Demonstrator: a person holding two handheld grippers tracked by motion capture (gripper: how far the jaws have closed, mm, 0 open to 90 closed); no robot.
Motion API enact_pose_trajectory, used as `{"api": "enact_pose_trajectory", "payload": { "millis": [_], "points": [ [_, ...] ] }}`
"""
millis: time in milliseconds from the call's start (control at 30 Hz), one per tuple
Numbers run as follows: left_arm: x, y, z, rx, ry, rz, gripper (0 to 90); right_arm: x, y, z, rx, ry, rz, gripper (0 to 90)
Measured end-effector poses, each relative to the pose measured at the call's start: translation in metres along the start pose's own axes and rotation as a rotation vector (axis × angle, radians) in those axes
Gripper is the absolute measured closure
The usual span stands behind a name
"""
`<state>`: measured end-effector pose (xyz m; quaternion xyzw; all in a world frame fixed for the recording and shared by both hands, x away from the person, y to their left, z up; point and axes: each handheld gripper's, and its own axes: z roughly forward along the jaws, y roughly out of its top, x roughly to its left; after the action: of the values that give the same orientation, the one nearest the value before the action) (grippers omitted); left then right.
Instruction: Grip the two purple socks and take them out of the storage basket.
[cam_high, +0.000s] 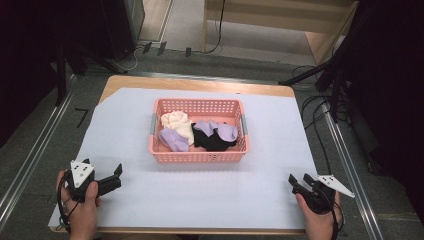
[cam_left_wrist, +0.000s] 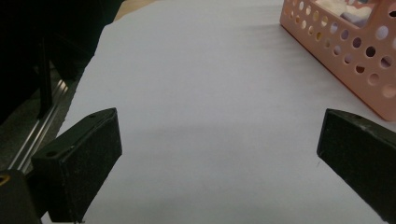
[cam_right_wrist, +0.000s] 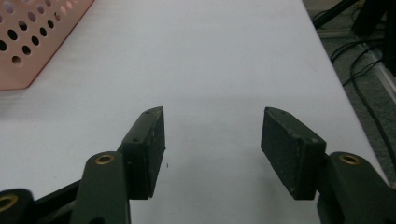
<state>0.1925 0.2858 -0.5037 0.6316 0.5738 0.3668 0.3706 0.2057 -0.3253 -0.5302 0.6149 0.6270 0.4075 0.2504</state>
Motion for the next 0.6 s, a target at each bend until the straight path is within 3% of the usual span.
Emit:
{"api": "enact_pose_trajectory", "payload": {
  "millis": [100, 233, 400, 600],
  "points": [
    [0.0, 0.0, 0.0, 0.01, 0.002, 0.005, 0.7, 0.001, 0.0, -0.001, -0.015, -0.012, 0.0, 42.2],
    [0.0, 0.0, 0.0, 0.014, 0.007, 0.005, 0.7, 0.005, 0.001, -0.007, -0.086, -0.01, 0.044, 41.7],
    [0.0, 0.0, 0.0, 0.01, 0.008, 0.006, 0.8, 0.02, 0.012, -0.013, -0.144, 0.021, 0.006, 40.7],
    [0.0, 0.001, 0.0, 0.02, 0.005, 0.011, 0.8, 0.043, 0.029, -0.011, -0.134, 0.074, -0.004, 40.3]
  ]
}}
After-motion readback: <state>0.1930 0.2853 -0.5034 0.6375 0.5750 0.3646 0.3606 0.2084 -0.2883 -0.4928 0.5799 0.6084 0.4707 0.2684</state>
